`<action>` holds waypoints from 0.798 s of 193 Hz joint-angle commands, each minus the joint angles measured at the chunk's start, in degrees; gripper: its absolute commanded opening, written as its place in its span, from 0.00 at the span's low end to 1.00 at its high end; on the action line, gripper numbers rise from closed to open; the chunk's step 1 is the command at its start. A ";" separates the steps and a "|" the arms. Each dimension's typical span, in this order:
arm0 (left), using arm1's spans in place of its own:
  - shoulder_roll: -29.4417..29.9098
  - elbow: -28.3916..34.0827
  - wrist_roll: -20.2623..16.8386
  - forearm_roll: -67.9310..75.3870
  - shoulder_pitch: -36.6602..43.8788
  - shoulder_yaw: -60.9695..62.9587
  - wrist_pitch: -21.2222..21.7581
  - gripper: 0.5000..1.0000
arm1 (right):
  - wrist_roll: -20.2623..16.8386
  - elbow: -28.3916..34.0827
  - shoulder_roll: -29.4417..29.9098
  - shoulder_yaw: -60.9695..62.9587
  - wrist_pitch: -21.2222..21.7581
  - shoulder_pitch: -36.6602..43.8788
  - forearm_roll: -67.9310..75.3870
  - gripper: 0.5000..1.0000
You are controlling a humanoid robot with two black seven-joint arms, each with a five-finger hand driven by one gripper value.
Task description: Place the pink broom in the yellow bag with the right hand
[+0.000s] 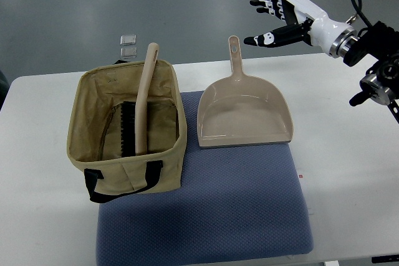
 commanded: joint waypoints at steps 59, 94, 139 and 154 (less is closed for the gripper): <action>0.00 0.00 0.00 0.00 0.00 0.00 0.01 1.00 | 1.86 -6.62 2.99 6.30 -2.59 -11.21 16.28 0.82; 0.00 0.00 0.00 0.00 0.00 0.00 0.01 1.00 | 4.50 -7.59 4.23 6.74 -3.03 -12.88 20.15 0.82; 0.00 0.00 0.00 0.00 0.00 0.00 0.00 1.00 | 4.59 -7.59 6.07 7.88 -3.03 -14.37 20.77 0.82; 0.00 0.00 0.00 0.00 0.00 0.00 0.01 1.00 | 4.59 -7.59 6.42 7.97 -3.03 -14.55 20.77 0.82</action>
